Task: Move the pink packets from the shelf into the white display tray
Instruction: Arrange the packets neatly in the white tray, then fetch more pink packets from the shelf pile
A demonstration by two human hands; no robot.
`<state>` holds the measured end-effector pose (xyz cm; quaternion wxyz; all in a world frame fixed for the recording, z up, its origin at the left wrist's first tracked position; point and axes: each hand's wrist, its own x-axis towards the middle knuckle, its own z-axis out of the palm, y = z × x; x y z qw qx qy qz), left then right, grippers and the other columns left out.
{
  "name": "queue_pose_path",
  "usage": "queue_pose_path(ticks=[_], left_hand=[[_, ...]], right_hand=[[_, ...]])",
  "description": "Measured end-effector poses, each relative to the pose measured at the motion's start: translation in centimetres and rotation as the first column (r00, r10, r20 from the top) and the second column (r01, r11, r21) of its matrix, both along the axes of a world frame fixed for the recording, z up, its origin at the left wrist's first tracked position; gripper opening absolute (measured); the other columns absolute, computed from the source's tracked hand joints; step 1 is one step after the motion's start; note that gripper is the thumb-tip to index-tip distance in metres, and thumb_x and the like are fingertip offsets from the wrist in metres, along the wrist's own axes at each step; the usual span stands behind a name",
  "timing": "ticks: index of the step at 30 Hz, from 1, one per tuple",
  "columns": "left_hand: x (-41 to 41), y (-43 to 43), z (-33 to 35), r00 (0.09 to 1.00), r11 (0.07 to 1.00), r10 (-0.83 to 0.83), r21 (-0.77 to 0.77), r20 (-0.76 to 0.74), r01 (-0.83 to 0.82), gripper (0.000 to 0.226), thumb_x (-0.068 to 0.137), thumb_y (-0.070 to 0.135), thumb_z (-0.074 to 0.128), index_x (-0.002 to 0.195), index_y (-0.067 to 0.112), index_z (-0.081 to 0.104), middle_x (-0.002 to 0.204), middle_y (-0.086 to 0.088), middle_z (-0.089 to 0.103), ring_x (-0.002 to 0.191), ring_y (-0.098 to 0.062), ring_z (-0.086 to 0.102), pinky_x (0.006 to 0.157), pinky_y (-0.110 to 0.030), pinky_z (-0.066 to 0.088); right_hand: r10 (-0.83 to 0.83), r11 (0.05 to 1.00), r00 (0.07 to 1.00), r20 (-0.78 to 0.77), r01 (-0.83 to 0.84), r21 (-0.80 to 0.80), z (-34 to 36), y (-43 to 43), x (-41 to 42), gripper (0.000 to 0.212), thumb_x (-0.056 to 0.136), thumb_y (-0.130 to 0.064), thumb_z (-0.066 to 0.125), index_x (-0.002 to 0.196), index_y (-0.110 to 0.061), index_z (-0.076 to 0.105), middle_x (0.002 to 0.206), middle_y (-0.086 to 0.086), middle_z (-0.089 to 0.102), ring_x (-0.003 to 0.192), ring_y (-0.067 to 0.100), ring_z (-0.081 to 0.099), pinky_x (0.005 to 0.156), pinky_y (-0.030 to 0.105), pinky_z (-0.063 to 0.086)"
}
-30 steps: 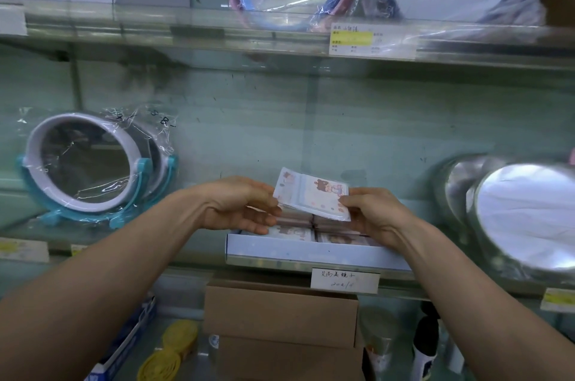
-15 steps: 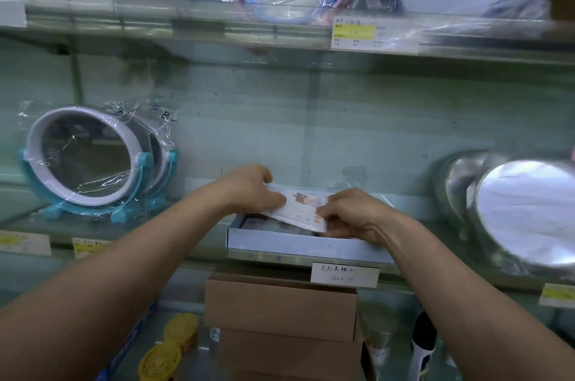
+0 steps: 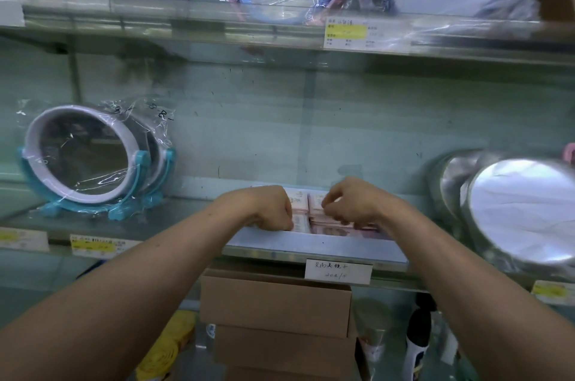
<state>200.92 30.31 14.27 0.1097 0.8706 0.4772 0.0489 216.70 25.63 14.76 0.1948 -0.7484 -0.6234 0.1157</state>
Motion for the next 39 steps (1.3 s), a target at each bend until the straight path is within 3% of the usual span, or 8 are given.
queue_pose_path(ticks=[2,8,14,20,24,27,35,39], left_hand=[[0.7,-0.5,0.4,1.000,1.000,0.020,-0.019,-0.006,-0.020,0.042,0.090,0.041,0.056,0.116,0.010,0.064,0.109,-0.007,0.064,0.083,-0.021,0.055,0.068,-0.026,0.046],[2.2,-1.0,0.4,0.993,0.999,0.045,-0.011,-0.112,-0.046,0.052,0.086,0.051,0.060,0.125,0.016,0.060,0.125,-0.002,0.059,0.101,-0.022,0.056,0.074,-0.028,0.045],[3.0,-1.4,0.2,0.996,0.999,0.044,0.008,-0.077,-0.044,0.042,0.087,0.036,0.064,0.122,0.013,0.065,0.125,-0.004,0.063,0.111,-0.023,0.059,0.096,-0.032,0.047],[3.4,-2.1,0.3,0.996,0.997,0.075,0.012,-0.055,-0.074,0.037,0.091,0.031,0.058,0.121,0.012,0.065,0.125,-0.006,0.062,0.111,-0.025,0.058,0.097,-0.034,0.047],[2.6,-1.9,-0.4,0.981,0.982,0.170,0.069,0.096,-0.177,0.030,0.091,0.024,0.053,0.114,0.010,0.068,0.119,-0.008,0.065,0.104,-0.024,0.060,0.094,-0.034,0.047],[0.9,-2.3,-0.8,0.947,0.939,0.262,0.177,0.187,-0.295,0.034,0.089,0.030,0.055,0.120,0.020,0.063,0.124,-0.002,0.062,0.113,-0.026,0.056,0.101,-0.041,0.042],[-4.7,-4.1,-0.6,0.911,0.853,0.387,0.322,0.139,-0.411,0.034,0.087,0.030,0.056,0.118,0.020,0.064,0.124,-0.004,0.063,0.112,-0.027,0.056,0.097,-0.038,0.045],[-7.8,-4.9,-0.5,0.900,0.843,0.431,0.328,0.063,-0.426,0.041,0.087,0.034,0.057,0.126,0.021,0.057,0.131,-0.003,0.056,0.118,-0.026,0.053,0.097,-0.040,0.044]], right_hand=[[0.021,0.995,0.998,0.050,-0.017,-0.094,-0.2,-0.9,1.2,0.021,0.088,-0.019,0.059,0.102,-0.018,0.075,0.085,0.000,0.068,0.068,0.016,0.057,0.062,0.025,0.050],[0.070,0.983,0.982,0.176,-0.037,-0.182,-1.2,-1.9,1.3,0.030,0.094,-0.032,0.051,0.112,-0.019,0.071,0.119,-0.003,0.064,0.107,0.018,0.057,0.096,0.030,0.045],[0.059,0.988,0.985,0.163,-0.034,-0.153,-1.3,-2.4,1.8,0.037,0.095,-0.033,0.044,0.060,-0.021,0.040,0.070,-0.005,0.042,0.075,0.020,0.043,0.062,0.027,0.035],[0.076,0.987,0.987,0.144,-0.053,-0.155,-1.0,-3.0,1.0,0.026,0.098,-0.030,0.039,0.080,-0.017,0.052,0.097,0.004,0.049,0.089,0.021,0.042,0.073,0.026,0.035],[0.109,0.994,0.993,0.055,-0.108,-0.011,-0.7,-3.1,0.1,0.039,0.096,-0.018,0.041,0.058,-0.017,0.033,0.065,0.001,0.039,0.057,0.015,0.036,0.048,0.024,0.024],[0.160,0.985,0.986,0.049,-0.162,0.058,-1.0,-3.1,-1.0,0.034,0.094,-0.015,0.043,0.060,-0.014,0.047,0.067,0.002,0.049,0.063,0.017,0.046,0.052,0.026,0.032],[0.296,0.950,0.947,0.124,-0.306,0.069,-1.3,-2.8,-6.3,0.021,0.091,-0.023,0.046,0.098,-0.013,0.063,0.101,0.006,0.062,0.086,0.023,0.056,0.066,0.028,0.041],[0.340,0.933,0.922,0.185,-0.355,0.055,-1.1,-2.4,-9.4,0.017,0.092,-0.027,0.048,0.086,-0.014,0.057,0.093,0.006,0.056,0.082,0.023,0.052,0.060,0.028,0.039]])
